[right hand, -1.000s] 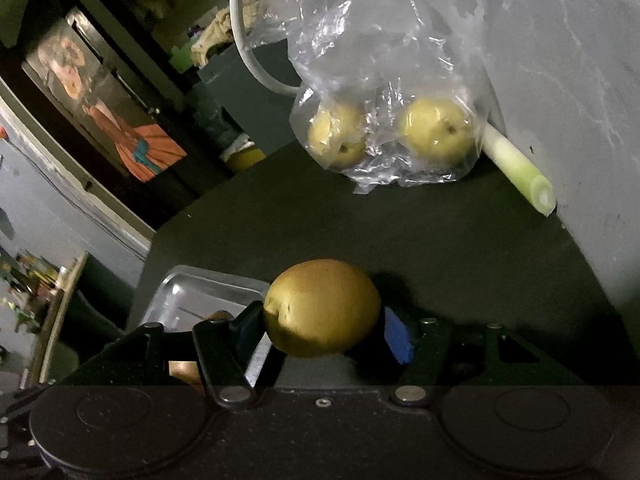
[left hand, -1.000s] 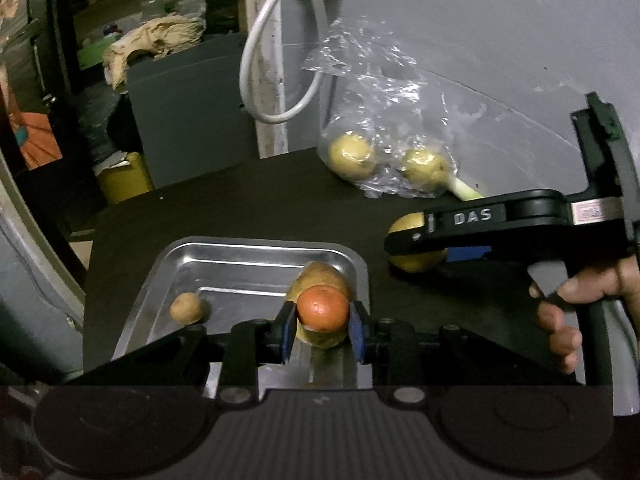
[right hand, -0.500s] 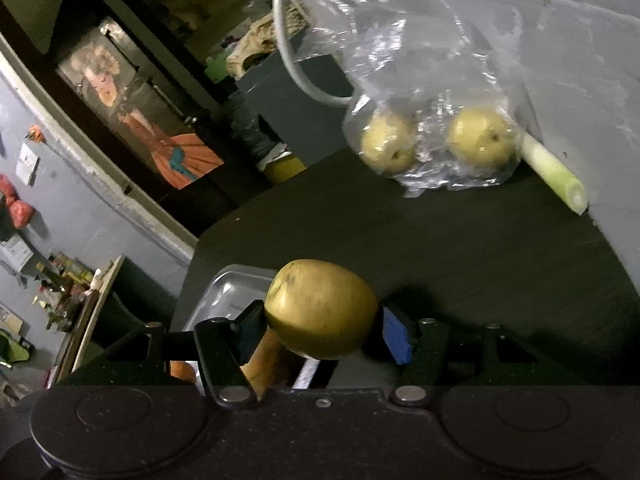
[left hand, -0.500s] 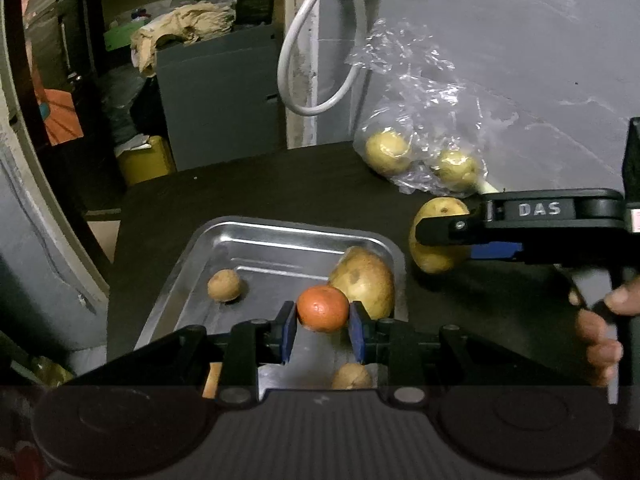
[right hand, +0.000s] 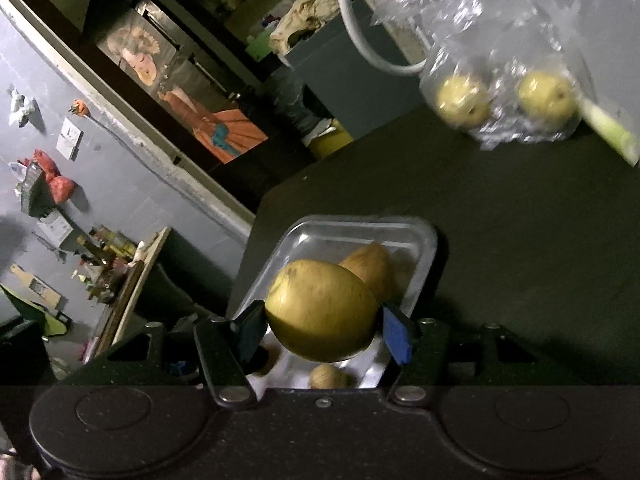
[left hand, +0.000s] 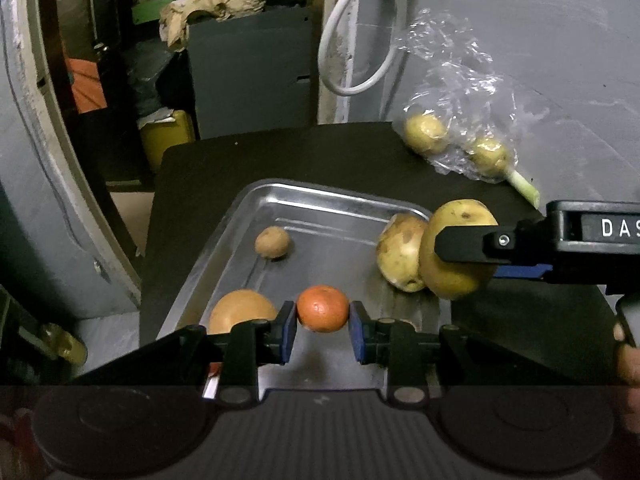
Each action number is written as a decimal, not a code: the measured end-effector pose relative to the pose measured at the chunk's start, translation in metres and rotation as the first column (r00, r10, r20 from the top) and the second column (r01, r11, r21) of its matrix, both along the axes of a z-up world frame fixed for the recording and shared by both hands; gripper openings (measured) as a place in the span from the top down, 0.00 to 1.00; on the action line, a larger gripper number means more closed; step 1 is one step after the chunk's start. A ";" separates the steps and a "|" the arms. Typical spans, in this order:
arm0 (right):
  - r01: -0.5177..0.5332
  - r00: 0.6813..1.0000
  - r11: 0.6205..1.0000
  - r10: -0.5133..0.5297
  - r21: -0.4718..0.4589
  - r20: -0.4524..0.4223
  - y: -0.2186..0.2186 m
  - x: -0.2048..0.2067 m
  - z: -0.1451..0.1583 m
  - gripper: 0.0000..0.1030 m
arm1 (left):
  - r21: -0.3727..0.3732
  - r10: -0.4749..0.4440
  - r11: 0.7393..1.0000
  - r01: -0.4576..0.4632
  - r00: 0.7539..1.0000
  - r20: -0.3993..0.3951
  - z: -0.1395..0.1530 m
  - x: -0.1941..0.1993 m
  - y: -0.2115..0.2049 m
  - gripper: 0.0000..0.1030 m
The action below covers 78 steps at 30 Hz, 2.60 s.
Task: Organize fruits
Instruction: 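Carry the brown pear and the small orange fruit over the tray with both tools, then open both tools to release the fruits into the tray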
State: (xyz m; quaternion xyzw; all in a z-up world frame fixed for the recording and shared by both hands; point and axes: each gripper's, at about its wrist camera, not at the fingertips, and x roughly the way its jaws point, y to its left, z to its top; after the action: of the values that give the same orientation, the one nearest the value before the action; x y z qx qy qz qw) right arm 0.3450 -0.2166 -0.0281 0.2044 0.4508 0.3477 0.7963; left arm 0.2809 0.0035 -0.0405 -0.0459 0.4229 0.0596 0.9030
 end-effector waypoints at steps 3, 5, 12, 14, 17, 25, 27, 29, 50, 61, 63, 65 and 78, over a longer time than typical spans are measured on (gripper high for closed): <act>-0.020 1.000 1.000 0.020 0.000 0.000 0.010 -0.004 0.004 0.39 | -0.010 0.010 1.000 -0.010 1.000 -0.007 -0.001 -0.009 0.005 0.70; -0.037 0.999 0.999 0.037 -0.002 0.007 0.019 -0.005 0.007 0.39 | -0.020 0.020 1.000 -0.021 1.000 -0.015 -0.002 -0.013 0.008 0.70; -0.076 0.997 0.997 0.076 -0.008 0.026 0.051 -0.002 0.011 0.39 | -0.036 0.063 0.997 -0.064 0.997 -0.043 -0.009 -0.023 0.018 0.70; -0.073 0.997 0.997 0.074 -0.009 0.017 0.057 0.000 0.009 0.39 | -0.038 0.077 0.996 -0.078 0.996 -0.044 -0.010 -0.026 0.020 0.70; -0.072 0.997 0.997 0.072 -0.019 0.016 0.068 0.001 0.009 0.39 | -0.044 0.095 0.994 -0.097 0.994 -0.045 -0.010 -0.030 0.023 0.70; -0.027 0.999 0.997 0.026 -0.067 -0.022 0.084 0.004 0.002 0.39 | -0.050 0.128 0.990 -0.131 0.989 -0.069 -0.016 -0.031 0.024 0.70; -0.009 0.999 0.998 0.006 -0.068 -0.044 0.086 0.006 0.000 0.40 | -0.051 0.131 0.990 -0.135 0.989 -0.075 -0.017 -0.031 0.024 0.70; 0.004 0.998 0.997 -0.008 -0.077 -0.057 0.088 0.007 -0.002 0.40 | -0.050 0.134 0.989 -0.139 0.988 -0.081 -0.018 -0.032 0.023 0.70; 0.026 0.997 0.993 -0.034 -0.112 -0.067 0.081 0.015 -0.001 0.50 | -0.055 0.155 0.986 -0.161 0.984 -0.092 -0.016 -0.029 0.025 0.70; 0.058 0.996 0.995 -0.063 -0.082 -0.060 0.065 0.015 0.013 0.31 | -0.050 0.152 0.987 -0.156 0.985 -0.077 -0.006 -0.028 0.023 0.57; 0.067 0.996 0.995 -0.071 -0.076 -0.052 0.062 0.015 0.019 0.28 | -0.049 0.149 0.987 -0.153 0.986 -0.071 -0.003 -0.028 0.022 0.55; 0.078 0.996 0.995 -0.082 -0.069 -0.045 0.058 0.015 0.024 0.24 | -0.048 0.147 0.988 -0.150 0.987 -0.065 0.000 -0.028 0.021 0.53; 0.138 0.990 0.989 -0.140 -0.048 -0.026 0.036 0.010 0.045 0.09 | -0.033 0.150 0.988 -0.151 0.988 -0.023 0.023 -0.030 0.020 0.31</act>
State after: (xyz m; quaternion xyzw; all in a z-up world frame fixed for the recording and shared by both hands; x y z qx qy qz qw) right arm 0.3546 -0.1804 0.0165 0.2221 0.4548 0.2779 0.8164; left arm 0.2510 0.0231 -0.0170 -0.0927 0.4287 0.1209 0.8905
